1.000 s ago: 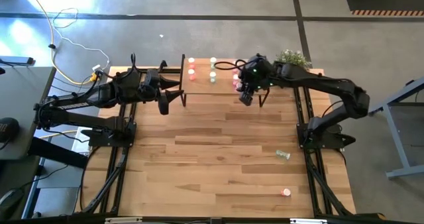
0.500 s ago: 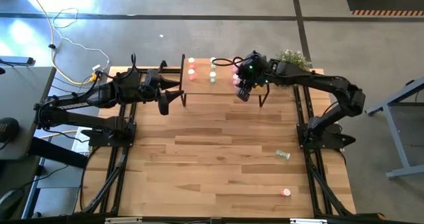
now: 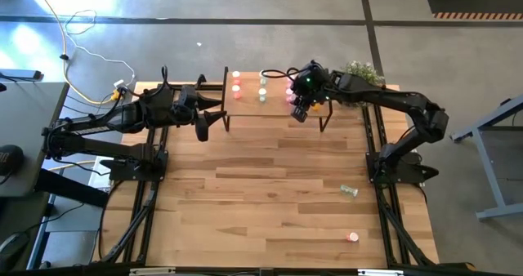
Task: Pick and place medicine bottles onto shelf by color
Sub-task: Put the purple pill bottle on the shelf aligned with the other purple pill bottles
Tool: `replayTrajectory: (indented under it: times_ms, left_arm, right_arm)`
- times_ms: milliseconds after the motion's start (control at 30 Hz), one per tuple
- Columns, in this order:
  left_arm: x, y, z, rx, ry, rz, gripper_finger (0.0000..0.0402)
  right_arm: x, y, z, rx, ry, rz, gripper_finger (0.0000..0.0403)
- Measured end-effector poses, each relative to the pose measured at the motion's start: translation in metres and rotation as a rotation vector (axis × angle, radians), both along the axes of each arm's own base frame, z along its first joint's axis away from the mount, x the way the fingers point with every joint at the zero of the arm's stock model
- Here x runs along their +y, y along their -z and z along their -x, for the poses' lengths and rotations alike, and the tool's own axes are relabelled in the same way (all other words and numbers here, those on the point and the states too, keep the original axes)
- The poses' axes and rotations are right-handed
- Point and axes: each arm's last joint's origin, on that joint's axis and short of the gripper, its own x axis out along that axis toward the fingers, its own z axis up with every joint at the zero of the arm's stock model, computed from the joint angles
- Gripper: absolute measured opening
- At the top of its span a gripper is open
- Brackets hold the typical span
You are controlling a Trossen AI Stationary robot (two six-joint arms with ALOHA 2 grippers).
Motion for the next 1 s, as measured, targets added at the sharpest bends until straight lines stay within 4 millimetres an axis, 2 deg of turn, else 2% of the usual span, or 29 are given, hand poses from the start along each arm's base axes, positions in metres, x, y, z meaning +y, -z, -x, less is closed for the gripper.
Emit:
replayTrajectory:
  times_ms: [100, 367, 567, 767, 1000]
  left_arm:
    - [0.0, 0.0, 0.0, 0.0, 0.0, 0.0, 0.0204]
    - [0.0, 0.0, 0.0, 0.0, -0.001, 0.0, 0.0204]
    - [0.0, 0.0, 0.0, 0.0, -0.002, -0.001, 0.0204]
    - [0.0, 0.0, 0.0, 0.0, -0.003, -0.001, 0.0204]
    - [0.0, 0.0, 0.0, 0.001, -0.002, 0.0, 0.0204]
  right_arm:
    - [0.001, -0.001, 0.001, 0.009, 0.008, -0.013, 0.0103]
    - [0.008, -0.021, -0.002, -0.009, -0.054, -0.025, 0.0103]
    - [0.014, -0.018, -0.005, 0.007, -0.069, -0.047, 0.0103]
    - [0.013, -0.001, -0.015, 0.055, -0.094, -0.085, 0.0103]
    - [0.015, 0.0, -0.018, 0.06, -0.111, -0.078, 0.0103]
